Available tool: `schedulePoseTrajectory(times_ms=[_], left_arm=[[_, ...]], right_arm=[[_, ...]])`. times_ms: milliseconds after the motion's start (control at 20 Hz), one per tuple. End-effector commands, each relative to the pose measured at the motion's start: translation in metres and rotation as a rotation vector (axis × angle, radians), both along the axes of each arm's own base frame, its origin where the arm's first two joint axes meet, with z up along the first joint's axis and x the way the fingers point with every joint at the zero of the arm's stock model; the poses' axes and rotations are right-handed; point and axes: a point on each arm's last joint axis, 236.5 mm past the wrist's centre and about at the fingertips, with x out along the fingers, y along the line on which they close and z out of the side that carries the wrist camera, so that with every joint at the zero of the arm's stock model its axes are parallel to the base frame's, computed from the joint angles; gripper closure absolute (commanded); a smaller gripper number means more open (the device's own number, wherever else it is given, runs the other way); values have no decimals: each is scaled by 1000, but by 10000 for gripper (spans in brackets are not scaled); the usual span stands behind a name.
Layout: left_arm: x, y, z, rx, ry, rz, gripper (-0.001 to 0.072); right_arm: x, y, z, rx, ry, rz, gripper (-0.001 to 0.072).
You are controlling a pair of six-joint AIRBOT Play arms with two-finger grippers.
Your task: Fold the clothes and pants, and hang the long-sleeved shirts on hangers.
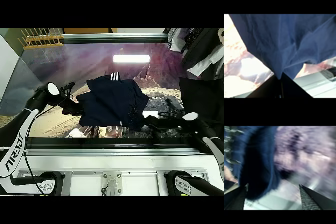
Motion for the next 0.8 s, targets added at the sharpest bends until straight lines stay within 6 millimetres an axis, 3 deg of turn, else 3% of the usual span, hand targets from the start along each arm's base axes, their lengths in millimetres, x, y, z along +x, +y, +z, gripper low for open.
schedulePoseTrajectory(times_ms=[0,300,350,450,550,650,750], left_arm=[[-2,0,-4,1,18,-2,701],[-2,1,-4,3,18,-3,701],[-3,1,-4,2,19,-3,701],[-3,0,-4,2,20,-4,700],[1,4,7,-2,-9,8,701],[16,16,52,-16,-111,34,700],[29,30,133,-35,-281,51,701]], right_arm=[[15,32,-10,54,-73,18,-1],[25,36,3,66,-105,39,12],[23,38,4,75,-101,47,179],[13,42,5,82,-85,98,647],[5,42,19,80,-87,174,684],[15,35,68,78,-165,218,685],[29,25,155,79,-332,229,685]])
